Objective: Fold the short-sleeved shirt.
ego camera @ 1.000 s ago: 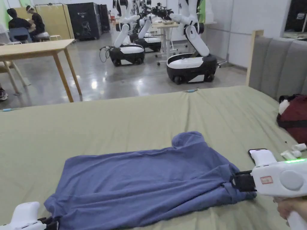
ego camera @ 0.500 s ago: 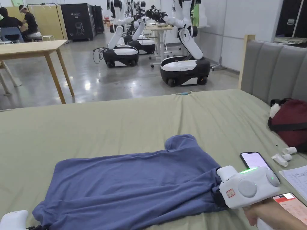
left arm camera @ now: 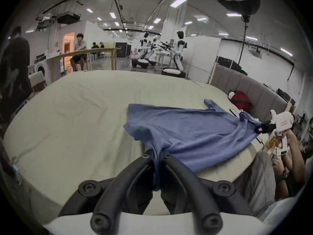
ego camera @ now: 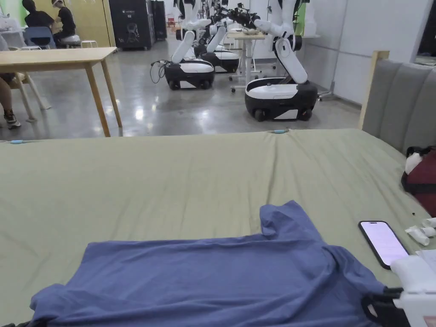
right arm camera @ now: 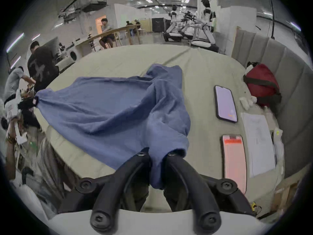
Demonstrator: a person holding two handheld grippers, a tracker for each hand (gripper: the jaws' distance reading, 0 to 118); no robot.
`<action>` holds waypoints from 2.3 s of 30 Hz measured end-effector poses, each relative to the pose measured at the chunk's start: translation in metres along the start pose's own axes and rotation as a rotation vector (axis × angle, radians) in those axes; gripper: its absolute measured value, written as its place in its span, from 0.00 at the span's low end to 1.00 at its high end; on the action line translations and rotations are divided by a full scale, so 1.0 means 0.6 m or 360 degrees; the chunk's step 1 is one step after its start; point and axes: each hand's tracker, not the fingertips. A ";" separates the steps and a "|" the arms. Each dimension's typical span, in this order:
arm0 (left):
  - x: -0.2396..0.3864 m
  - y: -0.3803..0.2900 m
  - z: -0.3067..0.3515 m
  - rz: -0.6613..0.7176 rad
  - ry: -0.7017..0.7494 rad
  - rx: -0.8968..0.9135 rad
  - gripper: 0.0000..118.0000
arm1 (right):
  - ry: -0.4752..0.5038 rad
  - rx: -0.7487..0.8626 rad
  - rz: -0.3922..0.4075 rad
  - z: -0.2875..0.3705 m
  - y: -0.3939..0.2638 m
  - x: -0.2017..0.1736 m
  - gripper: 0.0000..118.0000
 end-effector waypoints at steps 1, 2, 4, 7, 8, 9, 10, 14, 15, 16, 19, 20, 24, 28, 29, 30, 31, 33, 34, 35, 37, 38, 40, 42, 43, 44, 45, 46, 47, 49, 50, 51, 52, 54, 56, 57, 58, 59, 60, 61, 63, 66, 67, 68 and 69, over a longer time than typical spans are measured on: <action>0.001 -0.016 0.008 -0.0002 0.0000 -0.0012 0.03 | -0.0009 -0.0027 0.0030 0.004 -0.017 -0.008 0.12; 0.001 -0.033 0.008 0.0007 -0.0002 -0.0041 0.03 | -0.0019 -0.0052 0.0043 0.004 -0.032 -0.015 0.12; 0.004 -0.067 -0.006 0.0007 0.0053 -0.0171 0.03 | -0.0024 -0.0133 0.0071 -0.006 -0.057 -0.026 0.12; -0.001 -0.114 -0.046 0.0048 0.0123 -0.0268 0.03 | -0.0044 -0.0226 0.0075 -0.046 -0.076 -0.035 0.12; -0.003 -0.124 -0.055 0.0069 0.0115 -0.0270 0.03 | -0.0056 -0.0246 0.0063 -0.057 -0.080 -0.036 0.12; -0.006 -0.132 -0.062 0.0114 0.0097 -0.0284 0.03 | -0.0048 -0.0246 0.0058 -0.070 -0.083 -0.032 0.13; -0.009 -0.141 -0.067 0.0168 0.0086 -0.0264 0.03 | -0.0047 -0.0242 0.0055 -0.076 -0.084 -0.032 0.13; -0.023 -0.134 -0.052 0.0346 0.0014 -0.0112 0.15 | -0.0031 -0.0198 0.0011 -0.052 -0.076 -0.022 0.16; -0.027 -0.129 -0.043 0.0378 0.0027 -0.0085 0.38 | -0.0045 -0.0123 0.0004 -0.039 -0.077 -0.020 0.25; -0.031 -0.123 -0.035 0.0387 0.0022 -0.0069 0.73 | -0.0100 -0.0054 0.0000 -0.021 -0.079 -0.019 0.42; -0.031 -0.097 0.015 0.0421 -0.0013 0.0105 0.99 | -0.0156 0.0153 -0.0086 0.051 -0.088 -0.017 0.88; -0.028 -0.086 0.032 0.0434 -0.0005 0.0091 0.99 | -0.0123 0.0247 -0.0139 0.078 -0.092 -0.017 0.91; -0.007 -0.055 0.087 0.0378 0.0040 0.0207 0.84 | 0.0045 0.0446 -0.0459 0.166 -0.109 -0.024 0.48; 0.018 -0.016 0.098 0.0249 0.0149 0.0319 0.02 | -0.0021 0.0572 -0.0416 0.207 -0.112 -0.057 0.03; 0.020 -0.001 0.094 0.0247 0.0144 0.0324 0.01 | -0.0026 0.0546 -0.0366 0.208 -0.107 -0.063 0.01; 0.022 0.015 0.088 0.0242 0.0080 0.0305 0.00 | -0.0038 0.0528 -0.0320 0.210 -0.102 -0.071 0.01; 0.020 0.028 0.076 0.0232 0.0024 0.0292 0.00 | -0.0059 0.0557 -0.0288 0.212 -0.098 -0.081 0.01; 0.029 0.064 0.049 0.0157 0.0022 0.0302 0.00 | 0.0010 0.0581 -0.0245 0.218 -0.085 -0.093 0.01; 0.032 0.085 0.028 0.0085 0.0035 0.0271 0.00 | 0.0018 0.0594 -0.0240 0.221 -0.079 -0.101 0.01; 0.025 0.097 0.005 0.0025 0.0082 0.0255 0.00 | 0.0031 0.0618 -0.0217 0.225 -0.074 -0.109 0.01; 0.011 0.139 -0.050 -0.0026 0.0075 0.0172 0.04 | 0.0062 0.0645 -0.0186 0.233 -0.065 -0.116 0.01; 0.003 0.159 -0.082 -0.0032 0.0096 0.0200 0.24 | 0.0075 0.0652 -0.0180 0.236 -0.061 -0.120 0.01; -0.026 0.194 -0.158 -0.0024 0.0146 0.0143 0.64 | 0.0084 0.0658 -0.0169 0.239 -0.056 -0.127 0.01; -0.057 0.227 -0.249 0.0072 0.0189 -0.0184 0.80 | 0.0079 0.0662 -0.0160 0.240 -0.053 -0.130 0.01; -0.075 0.234 -0.291 0.0092 0.0130 -0.0177 0.87 | 0.0070 0.0655 -0.0159 0.240 -0.053 -0.131 0.01; -0.088 0.240 -0.329 0.0100 0.0101 -0.0236 0.84 | 0.0058 0.0645 -0.0158 0.240 -0.054 -0.132 0.01; -0.095 0.244 -0.363 0.0089 0.0146 -0.0293 0.84 | 0.0042 0.0632 -0.0166 0.239 -0.055 -0.129 0.01; -0.101 0.244 -0.396 0.0052 0.0234 -0.0323 0.84 | 0.0028 0.0616 -0.0180 0.238 -0.057 -0.128 0.01; -0.101 0.236 -0.426 0.0010 0.0289 -0.0391 0.84 | 0.0010 0.0596 -0.0194 0.238 -0.059 -0.126 0.01; -0.116 0.226 -0.474 -0.0017 0.0296 -0.0502 0.81 | -0.0036 0.0560 -0.0223 0.237 -0.064 -0.119 0.01; -0.123 0.221 -0.492 -0.0004 0.0288 -0.0552 0.77 | -0.0054 0.0544 -0.0237 0.237 -0.066 -0.115 0.01; -0.116 0.212 -0.498 0.0031 0.0264 -0.0601 0.74 | -0.0071 0.0526 -0.0254 0.236 -0.067 -0.111 0.01; -0.118 0.205 -0.511 0.0044 0.0267 -0.0636 0.74 | -0.0089 0.0504 -0.0274 0.233 -0.068 -0.107 0.01; -0.114 0.195 -0.520 -0.0038 0.0323 -0.0587 0.74 | -0.0106 0.0483 -0.0286 0.221 -0.085 -0.083 0.01; -0.092 0.194 -0.502 -0.0157 0.0332 -0.0516 0.56 | -0.0119 0.0461 -0.0300 0.210 -0.082 -0.079 0.01; -0.088 0.192 -0.493 -0.0178 0.0277 -0.0476 0.37 | -0.0103 0.0453 -0.0304 0.209 -0.078 -0.079 0.01; -0.080 0.178 -0.486 -0.0063 0.0139 -0.0587 0.11 | -0.0086 0.0448 -0.0308 0.204 -0.076 -0.079 0.01; -0.067 0.177 -0.470 -0.0114 0.0110 -0.0521 0.02 | -0.0066 0.0437 -0.0307 0.197 -0.071 -0.078 0.01; -0.063 0.174 -0.461 -0.0100 0.0026 -0.0506 0.02 | -0.0054 0.0426 -0.0294 0.190 -0.066 -0.079 0.01; -0.056 0.173 -0.456 -0.0128 0.0088 -0.0497 0.02 | -0.0048 0.0417 -0.0270 0.183 -0.060 -0.082 0.01; -0.053 0.190 -0.437 -0.0247 0.0136 -0.0408 0.02 | -0.0047 0.0390 -0.0182 0.167 -0.038 -0.081 0.01; -0.045 0.202 -0.399 -0.0311 0.0134 -0.0264 0.02 | -0.0068 0.0399 -0.0038 0.130 0.014 -0.068 0.01; -0.041 0.209 -0.386 -0.0294 0.0110 -0.0241 0.02 | -0.0102 0.0394 -0.0001 0.111 0.034 -0.060 0.01; -0.039 0.212 -0.373 -0.0277 0.0085 -0.0216 0.02 | -0.0132 0.0383 0.0027 0.086 0.058 -0.050 0.01; -0.037 0.213 -0.361 -0.0273 0.0063 -0.0197 0.02 | -0.0166 0.0373 0.0039 0.061 0.078 -0.042 0.01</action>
